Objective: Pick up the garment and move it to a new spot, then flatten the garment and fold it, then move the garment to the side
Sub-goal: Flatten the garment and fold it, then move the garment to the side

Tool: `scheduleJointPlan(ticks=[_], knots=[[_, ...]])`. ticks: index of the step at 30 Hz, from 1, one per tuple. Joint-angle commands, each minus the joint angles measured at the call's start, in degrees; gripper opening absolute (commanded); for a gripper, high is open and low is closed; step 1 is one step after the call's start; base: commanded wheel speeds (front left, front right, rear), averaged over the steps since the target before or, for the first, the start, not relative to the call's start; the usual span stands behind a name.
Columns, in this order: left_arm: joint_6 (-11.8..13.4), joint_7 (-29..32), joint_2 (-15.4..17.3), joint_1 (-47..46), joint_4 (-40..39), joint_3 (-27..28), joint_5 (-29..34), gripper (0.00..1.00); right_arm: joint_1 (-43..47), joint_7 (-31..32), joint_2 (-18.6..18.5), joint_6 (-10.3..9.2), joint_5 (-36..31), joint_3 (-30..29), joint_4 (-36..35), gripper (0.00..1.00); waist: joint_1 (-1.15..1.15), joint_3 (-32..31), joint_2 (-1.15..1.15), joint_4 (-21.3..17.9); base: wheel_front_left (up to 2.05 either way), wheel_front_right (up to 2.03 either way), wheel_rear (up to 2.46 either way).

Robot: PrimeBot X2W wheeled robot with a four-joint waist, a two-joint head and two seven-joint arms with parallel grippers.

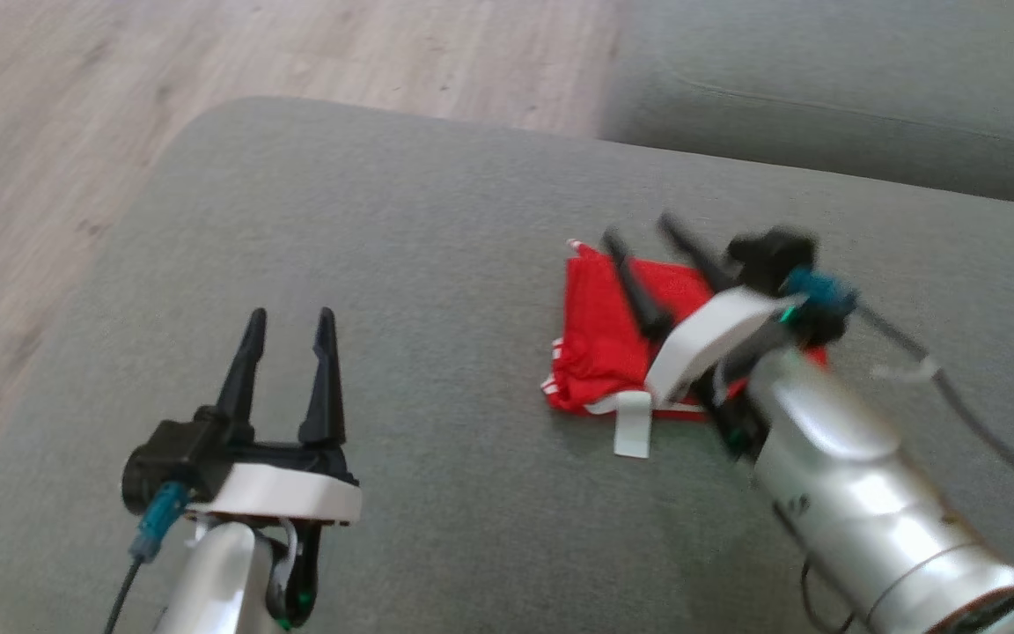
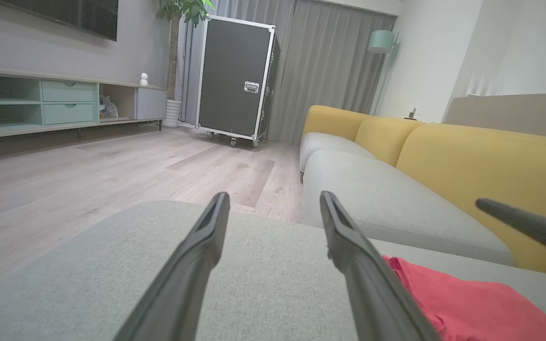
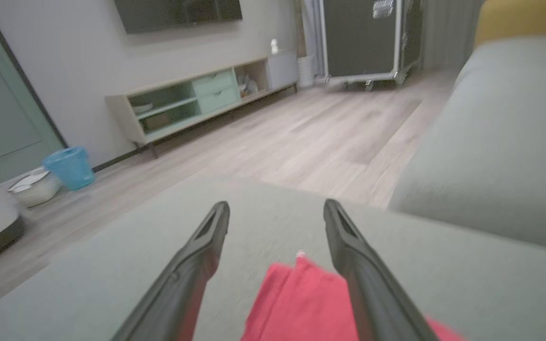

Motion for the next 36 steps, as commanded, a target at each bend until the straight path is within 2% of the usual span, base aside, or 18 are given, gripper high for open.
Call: scheduleJointPlan(ticks=[1, 5, 9, 12, 16, 20, 24, 36], knots=[[-0.02, -0.30, 0.41, -2.13, -2.39, 2.51, 0.59, 1.00, -1.97, -0.78, 0.50, -0.04, -4.05, -3.08, -2.10, 1.00, 0.00, -0.42, 0.00, -1.84, 0.00, 0.00, 0.00], [-0.15, -0.30, 0.41, -1.58, -2.84, 3.11, 0.85, 1.00, 2.50, -0.79, -0.79, -0.04, -16.38, -15.03, -6.53, 1.00, 0.00, -1.10, 0.00, -4.39, 0.00, 0.00, 0.00], [-0.21, -0.30, 0.41, -0.86, -3.26, 3.19, 0.86, 1.00, 8.27, -0.80, -1.30, -0.04, -25.55, -24.85, -12.52, 1.00, 0.00, -1.55, 0.00, -7.02, 0.00, 0.00, 0.00], [-0.32, -0.30, 0.41, -0.48, -3.56, 3.41, 1.01, 1.00, 12.50, -0.80, -0.97, -0.04, -30.74, -30.30, -17.05, 1.00, 0.00, -1.63, 0.00, -8.86, 0.00, 0.00, 0.00], [-0.48, -0.30, 0.41, 0.07, -4.03, 3.70, 1.48, 1.00, 17.60, -0.80, -0.02, -0.04, -34.53, -35.53, -22.65, 1.00, 0.00, -1.54, 0.00, -11.12, 0.00, 0.00, 0.00], [-0.46, -0.30, 0.41, 1.01, -4.46, 4.45, 1.82, 1.00, 21.83, -0.80, 0.45, -0.04, -36.04, -37.01, -27.08, 1.00, 0.00, -1.34, 0.00, -13.19, 0.00, 0.00, 0.00], [0.22, -0.30, 0.41, 2.31, -4.67, 5.45, 1.72, 1.00, 25.25, -0.80, 0.51, -0.04, -33.24, -36.66, -29.09, 1.00, 0.00, -1.38, 0.00, -14.54, 0.00, 0.00, 0.00], [1.02, -0.30, 0.41, 3.16, -5.06, 4.75, 1.11, 1.00, 26.54, -0.81, 0.52, -0.04, -31.91, -35.67, -30.31, 1.00, 0.00, -1.19, 0.00, -14.55, 0.00, 0.00, 0.00]])
